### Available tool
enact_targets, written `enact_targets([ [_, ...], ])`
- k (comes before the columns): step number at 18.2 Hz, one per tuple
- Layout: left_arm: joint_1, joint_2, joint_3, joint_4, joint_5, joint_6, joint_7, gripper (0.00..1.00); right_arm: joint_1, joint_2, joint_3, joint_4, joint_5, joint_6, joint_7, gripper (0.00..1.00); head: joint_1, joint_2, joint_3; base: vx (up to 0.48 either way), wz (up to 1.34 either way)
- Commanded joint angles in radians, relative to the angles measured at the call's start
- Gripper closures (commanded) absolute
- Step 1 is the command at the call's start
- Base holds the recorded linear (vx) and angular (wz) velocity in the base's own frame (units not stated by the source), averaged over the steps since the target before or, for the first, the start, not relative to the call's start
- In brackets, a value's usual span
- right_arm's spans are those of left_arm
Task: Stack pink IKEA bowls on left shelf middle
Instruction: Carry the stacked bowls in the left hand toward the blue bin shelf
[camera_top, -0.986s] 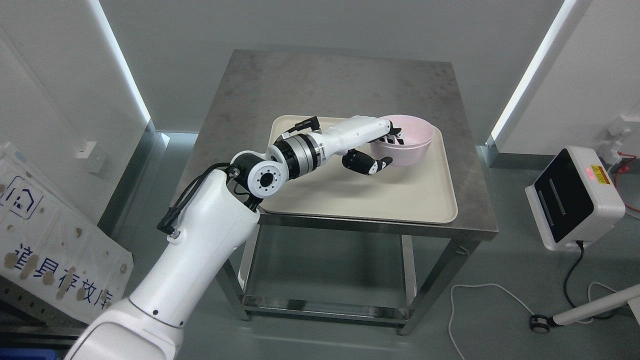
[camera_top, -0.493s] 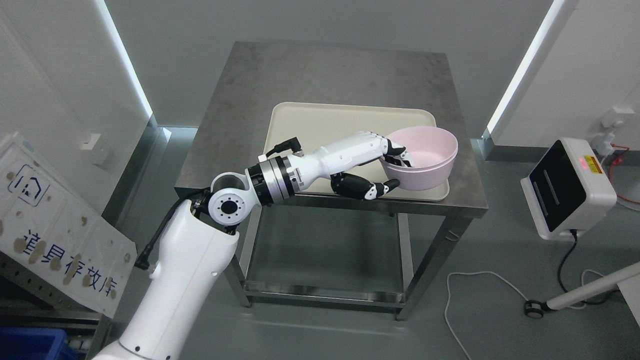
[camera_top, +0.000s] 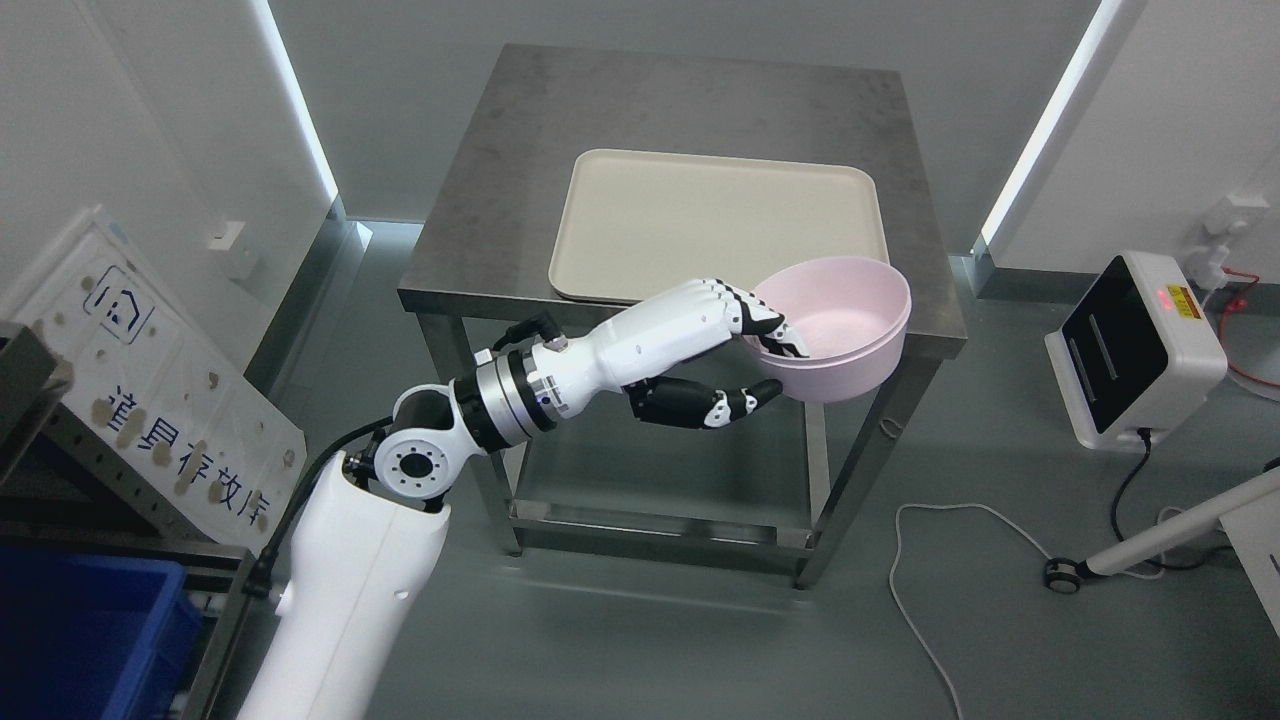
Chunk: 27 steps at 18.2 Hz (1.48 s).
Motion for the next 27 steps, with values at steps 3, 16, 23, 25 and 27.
enact_targets([
  [3,0.125,0.017,0.108,-0.11,0.01,-0.036,-0.001,0.93,0.001,-0.017,-0.011,-0.034,0.0,0.0,0.0,0.0,0.0,0.0,0.0,-0.223,0.1],
  [16,0.207,0.017,0.129,-0.197,0.012,-0.108,0.001,0.93,0.001,-0.017,-0.011,-0.034,0.0,0.0,0.0,0.0,0.0,0.0,0.0,-0.253,0.32],
  [23,0.19,0.017,0.134,-0.197,0.012,-0.108,0.004,0.93,0.001,-0.017,-0.011,-0.034,0.0,0.0,0.0,0.0,0.0,0.0,0.0,-0.213,0.79],
  [25,0.19,0.017,0.141,-0.197,0.015,-0.107,0.005,0.92,0.001,-0.017,-0.011,-0.034,0.0,0.0,0.0,0.0,0.0,0.0,0.0,-0.205,0.84],
  [27,0.179,0.017,0.143,-0.197,0.018,-0.107,0.007,0.92,0.001,-0.017,-0.011,-0.034,0.0,0.0,0.0,0.0,0.0,0.0,0.0,-0.16,0.96],
])
